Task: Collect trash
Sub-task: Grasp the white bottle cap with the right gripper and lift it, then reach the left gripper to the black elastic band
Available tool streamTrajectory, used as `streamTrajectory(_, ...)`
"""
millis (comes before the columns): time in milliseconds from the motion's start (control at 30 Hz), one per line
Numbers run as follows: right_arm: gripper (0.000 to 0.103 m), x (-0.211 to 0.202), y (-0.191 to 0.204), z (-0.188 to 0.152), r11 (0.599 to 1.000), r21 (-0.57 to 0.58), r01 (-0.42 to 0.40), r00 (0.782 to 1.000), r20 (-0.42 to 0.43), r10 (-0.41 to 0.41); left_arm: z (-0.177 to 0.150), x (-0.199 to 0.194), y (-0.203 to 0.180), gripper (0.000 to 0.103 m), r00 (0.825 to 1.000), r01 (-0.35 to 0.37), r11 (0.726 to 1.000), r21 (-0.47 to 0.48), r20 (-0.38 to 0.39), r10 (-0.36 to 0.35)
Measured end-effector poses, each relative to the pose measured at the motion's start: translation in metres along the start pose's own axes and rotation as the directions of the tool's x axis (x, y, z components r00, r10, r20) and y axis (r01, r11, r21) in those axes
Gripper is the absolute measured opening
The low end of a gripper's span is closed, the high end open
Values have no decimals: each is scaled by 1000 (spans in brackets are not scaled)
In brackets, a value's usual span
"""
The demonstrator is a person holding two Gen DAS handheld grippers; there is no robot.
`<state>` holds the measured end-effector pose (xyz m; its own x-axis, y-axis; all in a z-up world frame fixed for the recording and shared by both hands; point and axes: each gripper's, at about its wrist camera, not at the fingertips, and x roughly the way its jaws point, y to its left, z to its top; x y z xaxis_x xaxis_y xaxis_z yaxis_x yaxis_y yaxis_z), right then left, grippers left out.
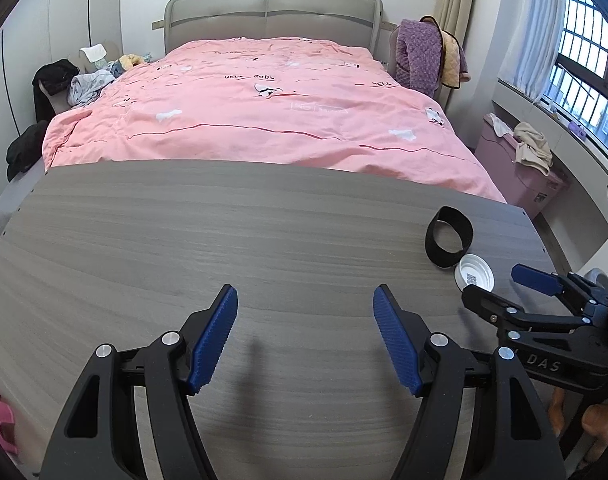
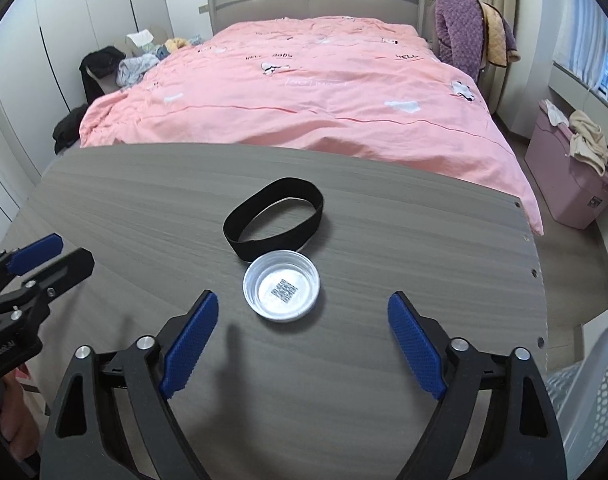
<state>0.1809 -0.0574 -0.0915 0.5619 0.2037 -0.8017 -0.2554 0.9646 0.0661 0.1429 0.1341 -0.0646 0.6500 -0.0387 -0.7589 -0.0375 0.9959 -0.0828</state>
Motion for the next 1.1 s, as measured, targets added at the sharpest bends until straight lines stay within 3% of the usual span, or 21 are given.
streamTrajectory(300, 67, 14, 12, 8, 997, -48, 54, 998, -19, -55, 3, 3, 2, 67, 1000, 7, 1000, -18, -5, -7)
streamTrajectory(500, 39, 11, 15, 8, 997, -64, 46, 999, -5, -46, 5, 3, -1, 67, 1000, 14, 1000, -19, -6, -14)
streamTrajectory(833, 39, -9, -10, -4, 999, 22, 24, 999, 21, -25, 6, 5, -27, 67, 999, 43, 999, 21, -15, -43)
streamTrajectory(1100, 39, -36, -52, -22, 991, 135, 19, 999, 44, -25, 12, 18, -80, 67, 991, 125, 987, 97, -58, -120)
